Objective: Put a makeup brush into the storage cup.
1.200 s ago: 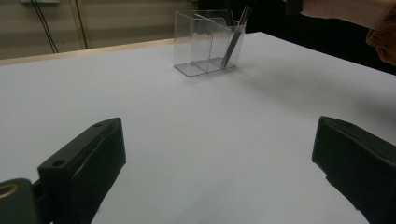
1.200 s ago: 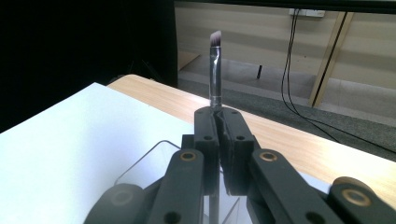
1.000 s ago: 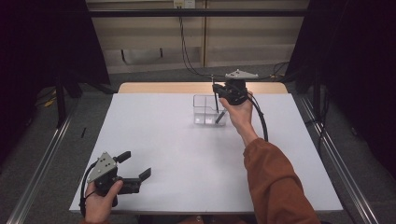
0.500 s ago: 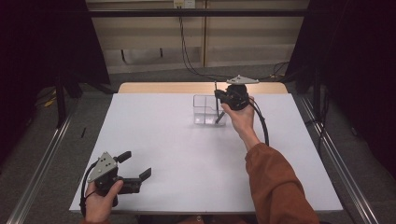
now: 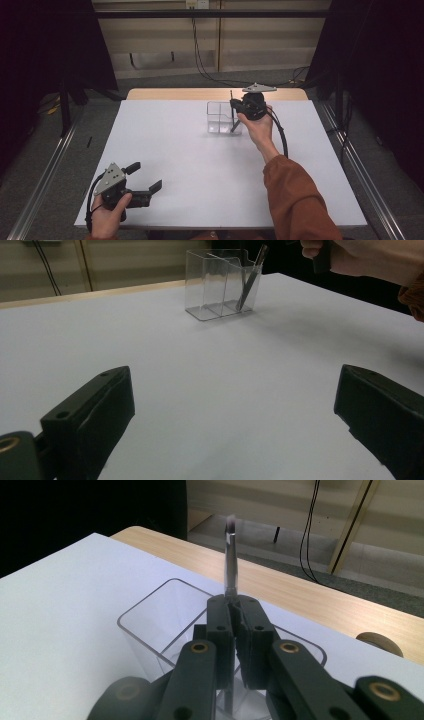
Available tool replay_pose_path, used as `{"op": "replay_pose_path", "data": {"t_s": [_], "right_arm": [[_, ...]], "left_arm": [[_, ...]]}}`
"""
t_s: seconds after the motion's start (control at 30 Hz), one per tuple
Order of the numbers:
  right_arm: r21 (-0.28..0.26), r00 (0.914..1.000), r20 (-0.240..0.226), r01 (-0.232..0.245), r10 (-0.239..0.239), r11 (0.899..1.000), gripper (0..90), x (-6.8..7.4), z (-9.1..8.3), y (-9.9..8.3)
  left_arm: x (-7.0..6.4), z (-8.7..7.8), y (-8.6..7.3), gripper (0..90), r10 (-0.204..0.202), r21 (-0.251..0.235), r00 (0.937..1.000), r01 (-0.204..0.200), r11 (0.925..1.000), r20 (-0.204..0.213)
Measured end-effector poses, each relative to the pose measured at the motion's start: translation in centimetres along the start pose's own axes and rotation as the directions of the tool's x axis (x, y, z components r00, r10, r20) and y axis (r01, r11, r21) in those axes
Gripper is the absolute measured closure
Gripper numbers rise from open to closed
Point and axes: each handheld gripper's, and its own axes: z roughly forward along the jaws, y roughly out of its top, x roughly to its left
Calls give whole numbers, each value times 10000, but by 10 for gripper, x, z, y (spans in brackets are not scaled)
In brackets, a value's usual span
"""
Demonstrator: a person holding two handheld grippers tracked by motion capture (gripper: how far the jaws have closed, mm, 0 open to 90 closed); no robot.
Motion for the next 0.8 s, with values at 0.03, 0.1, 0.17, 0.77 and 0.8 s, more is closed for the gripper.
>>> {"op": "replay_pose_path", "data": {"t_s": [0.03,0.1,0.17,0.77,0.8], "right_arm": [[-10,10000,17,-14,14,10000,836,0,0,0],[-28,10000,-1,-16,16,10000,813,-1,-1,1],[-99,10000,-7,-97,97,9999,783,-1,-2,2],[-830,9973,-545,-527,482,9952,360,-9,-14,-1],[-873,9969,-571,-591,542,9944,342,-10,-15,-1]], "left_arm": [[0,0,0,29,1,2,10000,-1,10000,3],[0,0,0,29,-2,-2,10000,2,10000,-4],[0,0,0,29,-19,-11,10000,19,10000,4],[1,6,1,29,-115,23,9999,115,9999,-4],[1,5,1,29,-109,39,9999,109,9999,-26]]}}
